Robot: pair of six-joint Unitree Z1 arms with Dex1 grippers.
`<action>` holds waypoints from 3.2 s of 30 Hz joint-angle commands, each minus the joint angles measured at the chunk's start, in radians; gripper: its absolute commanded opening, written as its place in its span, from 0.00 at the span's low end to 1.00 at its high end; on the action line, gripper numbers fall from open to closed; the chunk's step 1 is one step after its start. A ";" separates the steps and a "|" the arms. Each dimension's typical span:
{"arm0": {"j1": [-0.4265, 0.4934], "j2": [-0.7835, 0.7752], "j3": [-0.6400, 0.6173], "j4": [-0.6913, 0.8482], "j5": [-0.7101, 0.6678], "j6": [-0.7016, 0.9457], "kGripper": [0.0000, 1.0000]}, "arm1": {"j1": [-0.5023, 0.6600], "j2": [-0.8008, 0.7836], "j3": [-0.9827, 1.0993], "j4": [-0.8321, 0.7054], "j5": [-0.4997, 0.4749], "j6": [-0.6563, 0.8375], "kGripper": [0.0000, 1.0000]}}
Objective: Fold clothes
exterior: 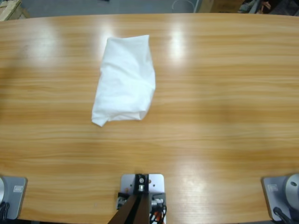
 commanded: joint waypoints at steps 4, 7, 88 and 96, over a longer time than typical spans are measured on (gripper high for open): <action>0.031 -0.129 0.392 -0.393 -0.027 0.006 1.00 | 0.026 0.037 0.052 -0.017 -0.011 -0.009 0.91; 0.010 -0.084 0.333 -0.391 -0.010 0.007 1.00 | 0.029 0.037 0.042 -0.012 -0.002 -0.004 0.91; -0.155 0.315 0.059 -0.179 0.551 -0.242 1.00 | 0.040 -0.008 0.194 -0.083 -0.007 0.010 0.97; -0.172 -0.046 0.353 -0.151 0.655 -0.198 1.00 | 0.040 -0.056 0.152 -0.022 -0.008 0.017 0.96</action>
